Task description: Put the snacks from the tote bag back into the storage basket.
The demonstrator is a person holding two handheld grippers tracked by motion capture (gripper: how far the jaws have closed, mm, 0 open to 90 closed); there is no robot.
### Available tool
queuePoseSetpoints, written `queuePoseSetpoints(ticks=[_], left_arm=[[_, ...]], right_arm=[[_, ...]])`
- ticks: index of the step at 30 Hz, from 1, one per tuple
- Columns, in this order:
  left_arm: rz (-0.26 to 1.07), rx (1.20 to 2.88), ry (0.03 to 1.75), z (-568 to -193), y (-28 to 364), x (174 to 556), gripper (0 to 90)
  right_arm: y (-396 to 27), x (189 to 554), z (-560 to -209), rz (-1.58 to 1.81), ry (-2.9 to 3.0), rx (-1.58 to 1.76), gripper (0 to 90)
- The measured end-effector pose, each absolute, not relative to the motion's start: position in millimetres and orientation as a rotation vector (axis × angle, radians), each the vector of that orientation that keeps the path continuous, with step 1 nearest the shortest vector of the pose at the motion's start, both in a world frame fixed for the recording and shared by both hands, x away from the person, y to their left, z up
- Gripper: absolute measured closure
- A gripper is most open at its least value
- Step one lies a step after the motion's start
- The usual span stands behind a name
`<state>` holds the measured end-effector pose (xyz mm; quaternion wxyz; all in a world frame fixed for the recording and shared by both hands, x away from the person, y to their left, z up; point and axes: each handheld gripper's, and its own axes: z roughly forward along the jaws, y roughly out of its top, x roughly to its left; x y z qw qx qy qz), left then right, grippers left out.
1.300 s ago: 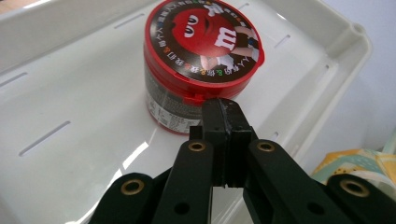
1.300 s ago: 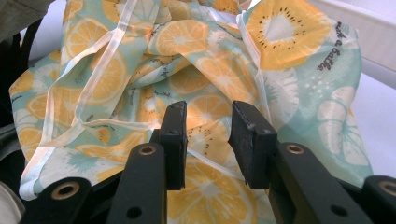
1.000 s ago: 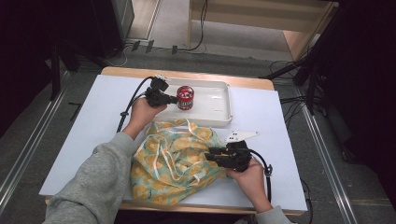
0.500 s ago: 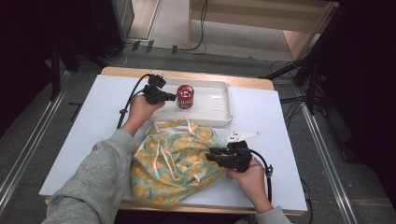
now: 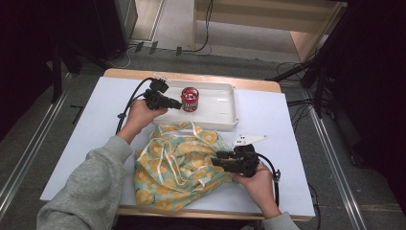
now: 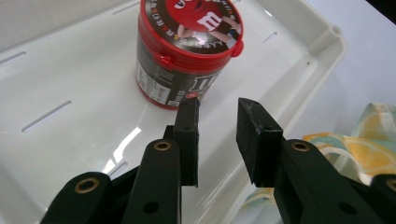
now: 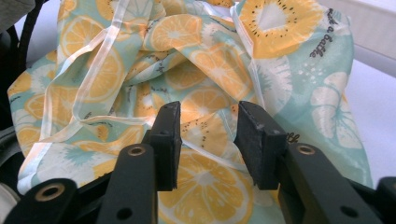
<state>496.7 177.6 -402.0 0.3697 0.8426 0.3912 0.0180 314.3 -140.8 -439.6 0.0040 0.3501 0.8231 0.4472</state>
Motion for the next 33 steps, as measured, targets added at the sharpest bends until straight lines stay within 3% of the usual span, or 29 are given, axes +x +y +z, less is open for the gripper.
queuePoseSetpoints(ticks=[11, 33], left_arm=[[-0.039, 2.185, 0.938, -390, 190, 466, 52.3], [-0.032, 2.17, 0.913, -389, 225, 410, 46.7]], right_arm=[[-152, 310, -435, 1.406, 2.571, 1.133, 54.8], [-182, 307, -431, 1.409, 2.535, 1.155, 49.3]])
